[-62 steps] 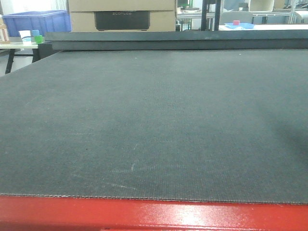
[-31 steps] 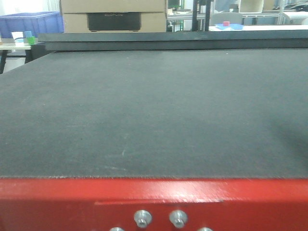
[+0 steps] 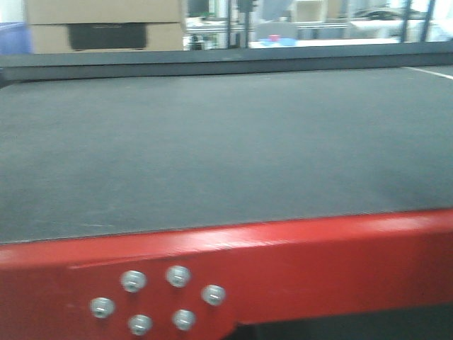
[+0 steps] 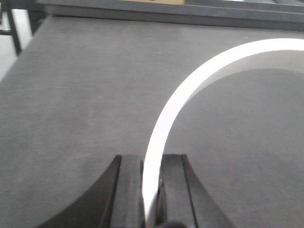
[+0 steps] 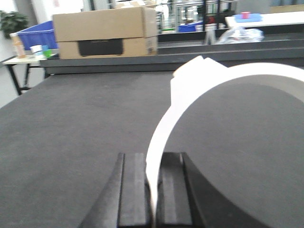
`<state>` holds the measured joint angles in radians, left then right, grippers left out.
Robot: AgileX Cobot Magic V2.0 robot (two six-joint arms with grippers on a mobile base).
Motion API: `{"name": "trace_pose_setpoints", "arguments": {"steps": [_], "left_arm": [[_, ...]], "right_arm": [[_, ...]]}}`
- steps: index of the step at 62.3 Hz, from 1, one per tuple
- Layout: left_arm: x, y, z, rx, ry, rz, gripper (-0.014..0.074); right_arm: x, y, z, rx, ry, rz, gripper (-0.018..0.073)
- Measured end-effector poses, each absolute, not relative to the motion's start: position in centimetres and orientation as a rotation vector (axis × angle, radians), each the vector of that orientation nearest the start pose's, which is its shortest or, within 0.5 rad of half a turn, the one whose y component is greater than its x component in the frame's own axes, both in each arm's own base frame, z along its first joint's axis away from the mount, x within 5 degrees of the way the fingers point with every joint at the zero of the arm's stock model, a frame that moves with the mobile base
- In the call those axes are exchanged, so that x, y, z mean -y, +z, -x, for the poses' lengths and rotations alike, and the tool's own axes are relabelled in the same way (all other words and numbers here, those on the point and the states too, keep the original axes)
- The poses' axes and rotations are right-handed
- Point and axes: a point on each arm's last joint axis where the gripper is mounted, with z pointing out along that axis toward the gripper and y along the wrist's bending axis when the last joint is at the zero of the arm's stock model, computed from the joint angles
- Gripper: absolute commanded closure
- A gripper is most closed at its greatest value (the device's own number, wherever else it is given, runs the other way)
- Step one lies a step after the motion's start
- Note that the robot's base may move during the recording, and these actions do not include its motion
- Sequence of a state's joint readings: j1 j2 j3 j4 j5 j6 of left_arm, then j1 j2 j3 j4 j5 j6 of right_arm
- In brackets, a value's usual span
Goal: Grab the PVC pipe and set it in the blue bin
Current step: 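Drive the base away from the table toward the blue bin shelves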
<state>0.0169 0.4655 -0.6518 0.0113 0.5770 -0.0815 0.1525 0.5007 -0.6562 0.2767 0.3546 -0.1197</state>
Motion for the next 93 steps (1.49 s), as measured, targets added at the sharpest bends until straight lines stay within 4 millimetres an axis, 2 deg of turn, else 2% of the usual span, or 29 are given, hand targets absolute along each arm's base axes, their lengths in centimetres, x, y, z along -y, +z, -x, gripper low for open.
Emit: {"name": "trace_pose_setpoints", "arguments": {"steps": [93], "left_arm": [[-0.2,34.59,-8.73,-1.872,-0.032,0.088,0.0707]], "right_arm": [[-2.36,36.5,-9.66,-1.676,0.301,0.082,0.0712]]}}
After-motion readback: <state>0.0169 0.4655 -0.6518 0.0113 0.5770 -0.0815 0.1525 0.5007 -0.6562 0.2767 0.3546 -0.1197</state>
